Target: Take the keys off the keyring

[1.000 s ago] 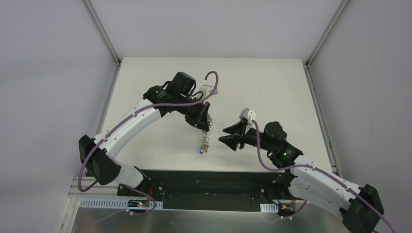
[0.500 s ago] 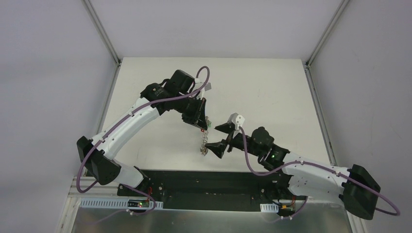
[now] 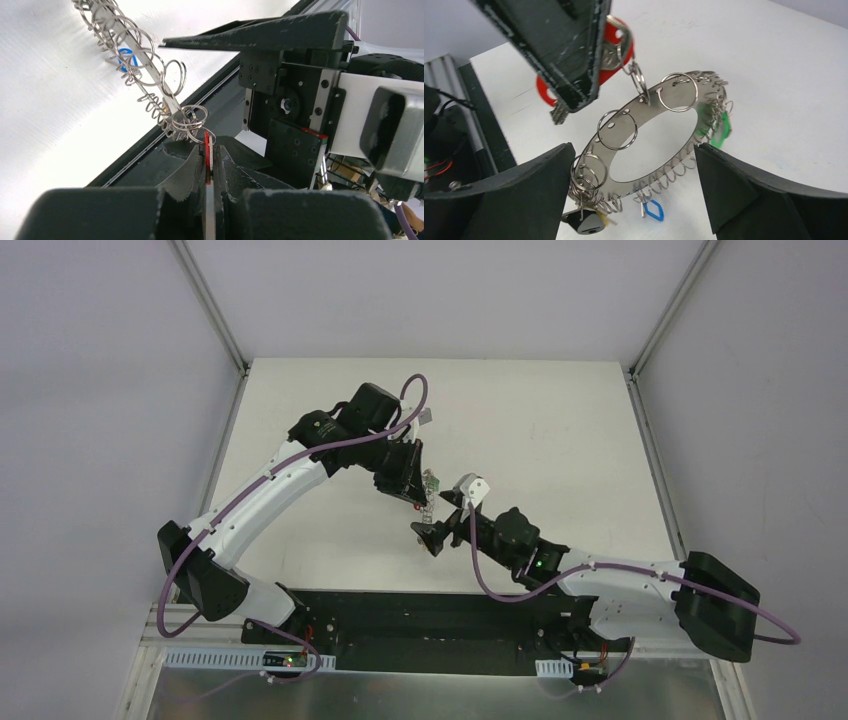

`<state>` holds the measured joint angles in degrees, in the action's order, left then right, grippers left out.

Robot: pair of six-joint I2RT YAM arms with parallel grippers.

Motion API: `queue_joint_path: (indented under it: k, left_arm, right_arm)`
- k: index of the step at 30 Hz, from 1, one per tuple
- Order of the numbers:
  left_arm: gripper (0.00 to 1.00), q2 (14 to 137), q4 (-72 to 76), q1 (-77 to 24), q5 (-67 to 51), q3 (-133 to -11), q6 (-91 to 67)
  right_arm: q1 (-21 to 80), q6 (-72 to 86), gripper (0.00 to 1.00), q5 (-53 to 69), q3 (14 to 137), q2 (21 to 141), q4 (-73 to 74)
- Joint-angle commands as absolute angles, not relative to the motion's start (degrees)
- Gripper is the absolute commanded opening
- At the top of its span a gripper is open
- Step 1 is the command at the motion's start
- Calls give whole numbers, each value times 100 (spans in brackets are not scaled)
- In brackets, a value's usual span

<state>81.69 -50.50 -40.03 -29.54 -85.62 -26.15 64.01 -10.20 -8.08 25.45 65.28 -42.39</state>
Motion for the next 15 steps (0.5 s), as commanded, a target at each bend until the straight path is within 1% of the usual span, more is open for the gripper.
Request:
queue_joint_path:
  k: [1,9,11,15]
  left_arm:
    - [0,7981,-5085,-3973,-3008,-8799,-2689]
    - [0,7981,-5085,-3965,-3173,-8802,-2721]
    - [0,7993,-5080,-3960,-3243,-8826,-2756]
    - [0,8060,-5081,-3964,-3460,-8890,-2876]
  right_arm:
    - [6412,-1331,99,-1673,2657,6105,-4347]
    - [6342,-1669,97,-1515,2236,5045,-3630]
    - [6331,-1731,96,-1493,2168,4848,-3510]
    - [6319,-1886,89,-1232,2107,4646,-3402]
